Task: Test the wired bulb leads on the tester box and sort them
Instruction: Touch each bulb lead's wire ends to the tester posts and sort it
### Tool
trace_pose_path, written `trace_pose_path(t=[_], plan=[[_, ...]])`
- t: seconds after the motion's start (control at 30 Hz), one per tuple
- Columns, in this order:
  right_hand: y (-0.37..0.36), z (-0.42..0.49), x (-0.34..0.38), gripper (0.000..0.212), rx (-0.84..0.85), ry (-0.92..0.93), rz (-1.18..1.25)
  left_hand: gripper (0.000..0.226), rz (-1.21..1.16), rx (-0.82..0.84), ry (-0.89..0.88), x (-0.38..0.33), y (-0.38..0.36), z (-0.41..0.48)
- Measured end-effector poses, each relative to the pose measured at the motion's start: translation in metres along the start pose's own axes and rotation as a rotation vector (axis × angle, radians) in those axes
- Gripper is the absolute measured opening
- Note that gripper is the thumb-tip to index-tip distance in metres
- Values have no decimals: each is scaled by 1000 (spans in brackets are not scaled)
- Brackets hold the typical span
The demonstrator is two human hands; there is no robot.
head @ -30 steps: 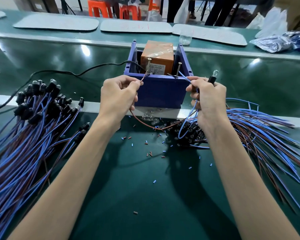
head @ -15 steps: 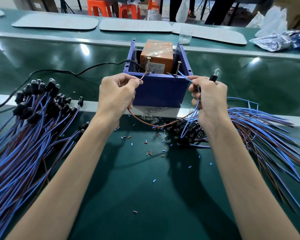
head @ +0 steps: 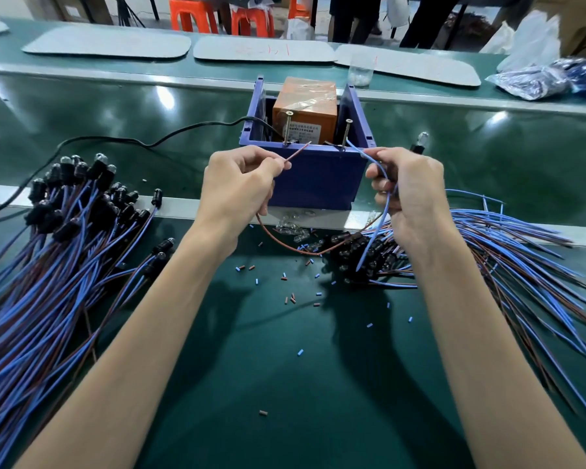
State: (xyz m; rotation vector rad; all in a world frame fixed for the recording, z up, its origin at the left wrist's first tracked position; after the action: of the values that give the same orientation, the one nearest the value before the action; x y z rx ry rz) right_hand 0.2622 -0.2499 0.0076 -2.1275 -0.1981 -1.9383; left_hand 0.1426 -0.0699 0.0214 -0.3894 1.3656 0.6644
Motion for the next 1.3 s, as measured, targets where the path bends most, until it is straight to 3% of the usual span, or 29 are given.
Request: trace_pose_path(t=[0.1, 0.17, 0.23, 0.37, 0.47, 0.53, 0.63, 0.73, 0.8, 0.87, 0.97, 1.17, 1.3], plan=[[7, 4, 1, 43, 99, -105, -72, 21, 26, 118, -42, -12, -10, -4], [30, 11, 6, 54, 28, -71, -295, 19, 28, 208, -82, -23, -17, -8], [61, 21, 9, 55, -79, -60, -303, 14, 67, 296, -127, -32, -23, -13], [122, 29, 2, 38, -235, -76, 222, 12, 260, 353, -192, -37, -21, -16], [147, 19, -8, 19, -415, 11, 781, 14, 451, 404, -92, -22, -4, -11], [148, 14, -16, 11, -481, 49, 1031, 15, 696, 395, 2, -4, 22, -5], [135, 13, -27, 15, -465, -55, 1052, 22, 1102, 282, 137, 24, 69, -2], [119, 16, -25, 7, -359, -132, 889, 36, 1296, 134, 208, 40, 101, -8], [107, 17, -21, 13, -295, -138, 820, 37, 1298, -19, 151, 35, 112, -12], [96, 16, -19, 23, -247, -150, 774, 37, 1240, -235, -20, 14, 121, -14], [81, 14, -17, 24, -197, -173, 720, 53, 1196, -484, -167, -1, 140, -13], [56, 7, -7, 23, -100, -161, 654, 29, 1163, -503, -138, 29, 158, -6], [36, -4, 0, 23, -51, -136, 580, 37, 1091, -570, -222, 22, 163, -6]])
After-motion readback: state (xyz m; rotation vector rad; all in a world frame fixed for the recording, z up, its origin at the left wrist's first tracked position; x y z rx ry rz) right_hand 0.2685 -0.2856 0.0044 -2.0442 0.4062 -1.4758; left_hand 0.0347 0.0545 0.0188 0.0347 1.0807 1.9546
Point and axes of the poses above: each hand's wrist, its own z-axis towards the middle knuckle, its own y-axis out of the back of the hand, x = y × z, the point moved 8 cm from there along z, towards the middle knuckle, and after that the axes turned 4 degrees about -z, right-handed, at the moved point
